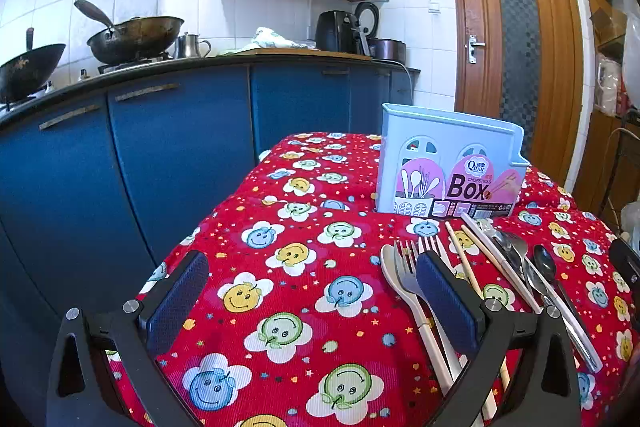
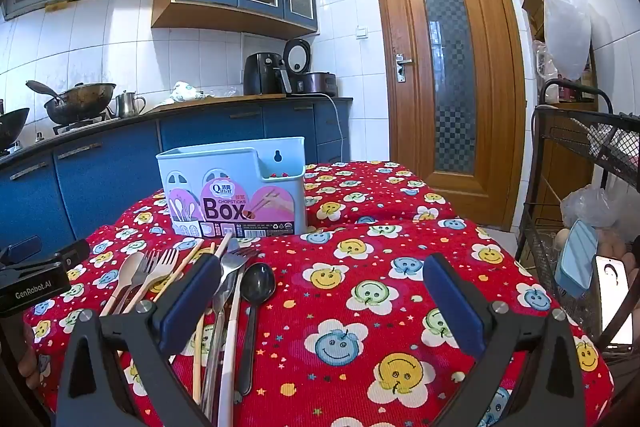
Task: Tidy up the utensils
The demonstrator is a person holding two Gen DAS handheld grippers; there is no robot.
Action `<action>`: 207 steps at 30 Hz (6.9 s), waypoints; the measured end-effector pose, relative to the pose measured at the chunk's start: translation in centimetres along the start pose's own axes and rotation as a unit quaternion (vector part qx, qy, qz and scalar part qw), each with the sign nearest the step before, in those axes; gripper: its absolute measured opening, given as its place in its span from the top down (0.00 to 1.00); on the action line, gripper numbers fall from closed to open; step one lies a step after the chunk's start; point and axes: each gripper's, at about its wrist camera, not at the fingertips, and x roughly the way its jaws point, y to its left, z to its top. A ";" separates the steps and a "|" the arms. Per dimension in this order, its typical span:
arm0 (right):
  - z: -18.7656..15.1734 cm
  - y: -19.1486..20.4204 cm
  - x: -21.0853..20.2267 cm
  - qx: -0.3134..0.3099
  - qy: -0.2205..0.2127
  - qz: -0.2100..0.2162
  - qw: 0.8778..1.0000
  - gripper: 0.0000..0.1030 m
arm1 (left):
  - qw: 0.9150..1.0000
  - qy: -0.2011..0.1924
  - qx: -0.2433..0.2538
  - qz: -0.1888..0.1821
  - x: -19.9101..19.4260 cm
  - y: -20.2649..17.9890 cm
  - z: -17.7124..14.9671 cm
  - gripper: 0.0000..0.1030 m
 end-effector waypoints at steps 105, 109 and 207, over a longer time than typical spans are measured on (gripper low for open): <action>2.7 -0.1 4.1 -0.042 0.171 0.042 0.983 0.07 | 0.995 0.086 0.029 -0.028 2.4 -1.4 1.4 0.00; 3.1 -0.1 4.8 -0.047 0.201 0.054 0.977 0.11 | 0.993 0.103 0.047 -0.037 2.6 -2.0 2.0 0.00; 10.1 0.9 8.5 0.032 0.213 0.201 0.956 0.93 | 0.965 0.111 -0.026 -0.234 4.5 -2.1 12.5 0.94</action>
